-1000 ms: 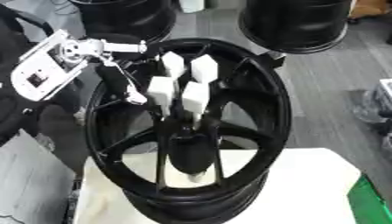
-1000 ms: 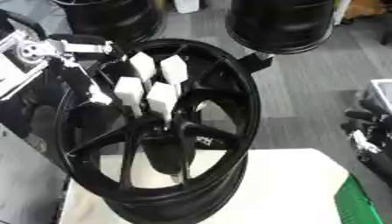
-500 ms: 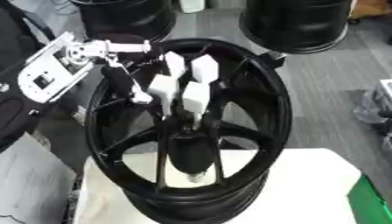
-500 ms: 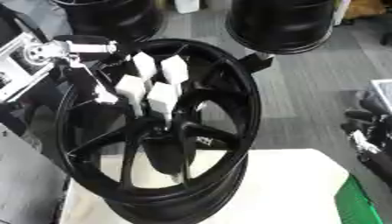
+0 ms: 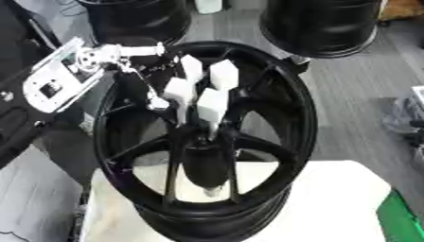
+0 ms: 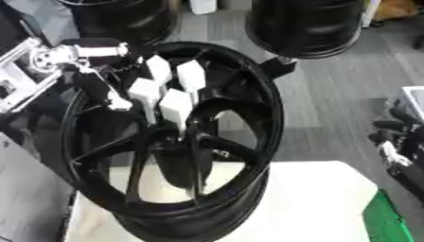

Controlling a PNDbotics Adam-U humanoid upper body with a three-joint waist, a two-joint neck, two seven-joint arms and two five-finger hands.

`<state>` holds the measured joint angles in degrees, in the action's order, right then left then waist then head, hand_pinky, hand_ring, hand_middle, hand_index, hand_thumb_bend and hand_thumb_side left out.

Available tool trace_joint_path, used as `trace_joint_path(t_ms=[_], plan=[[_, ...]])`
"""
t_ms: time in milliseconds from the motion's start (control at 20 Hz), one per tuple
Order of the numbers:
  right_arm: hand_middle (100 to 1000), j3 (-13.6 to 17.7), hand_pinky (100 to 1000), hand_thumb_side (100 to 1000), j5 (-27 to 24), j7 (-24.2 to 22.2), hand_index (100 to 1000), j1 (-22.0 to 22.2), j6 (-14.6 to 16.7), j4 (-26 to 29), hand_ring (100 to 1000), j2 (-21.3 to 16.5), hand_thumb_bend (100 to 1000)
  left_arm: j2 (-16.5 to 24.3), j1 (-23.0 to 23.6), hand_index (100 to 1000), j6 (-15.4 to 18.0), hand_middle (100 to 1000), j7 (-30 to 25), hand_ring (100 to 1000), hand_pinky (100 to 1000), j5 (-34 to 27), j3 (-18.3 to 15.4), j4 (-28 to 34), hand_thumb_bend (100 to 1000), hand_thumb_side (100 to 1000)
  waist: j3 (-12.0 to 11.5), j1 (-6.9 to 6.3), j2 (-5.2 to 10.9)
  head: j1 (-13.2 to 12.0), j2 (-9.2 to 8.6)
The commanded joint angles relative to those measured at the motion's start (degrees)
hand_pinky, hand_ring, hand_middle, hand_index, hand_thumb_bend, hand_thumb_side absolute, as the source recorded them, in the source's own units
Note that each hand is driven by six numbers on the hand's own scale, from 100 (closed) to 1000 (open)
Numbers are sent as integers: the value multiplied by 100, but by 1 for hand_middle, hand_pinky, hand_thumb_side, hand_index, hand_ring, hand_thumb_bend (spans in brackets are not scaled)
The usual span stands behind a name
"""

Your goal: Pull the pin out of the wheel hub.

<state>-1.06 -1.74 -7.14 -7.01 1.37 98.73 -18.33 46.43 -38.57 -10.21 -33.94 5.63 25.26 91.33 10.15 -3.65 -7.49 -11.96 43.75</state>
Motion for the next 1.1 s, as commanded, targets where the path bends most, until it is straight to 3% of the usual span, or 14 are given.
trace_joint_path(t_ms=[50, 300, 700, 950, 1100], plan=[[761, 51, 792, 428, -19, 0, 939, -37, 4, 41, 733, -46, 100, 258, -58, 436, 25, 317, -44, 360, 543, -123, -256, 244, 172, 100, -5, 22, 122, 6, 36], [760, 64, 792, 428, -14, 8, 939, -30, 3, 36, 732, -47, 100, 568, 124, 439, 31, 318, -42, 361, 547, -309, -678, 683, 176, 100, -11, 29, 123, 33, 36], [760, 98, 792, 429, -6, 35, 939, -11, 3, 16, 733, -54, 100, 1403, 622, 456, -54, 335, 827, 372, 559, -795, -1993, 1210, 201, 100, -76, 35, 132, 62, 20], [760, 133, 793, 429, 8, 67, 939, 11, 3, 0, 733, -59, 100, 1702, 1363, 464, -258, 343, 1635, 378, 558, -528, -2816, 708, 218, 100, -143, 37, 149, 90, 10], [760, 130, 793, 429, 8, 68, 939, 7, 4, -4, 733, -54, 100, 1635, 1650, 475, -402, 356, 1951, 391, 559, -223, -2972, -31, 230, 100, -156, 44, 151, 99, -5]])
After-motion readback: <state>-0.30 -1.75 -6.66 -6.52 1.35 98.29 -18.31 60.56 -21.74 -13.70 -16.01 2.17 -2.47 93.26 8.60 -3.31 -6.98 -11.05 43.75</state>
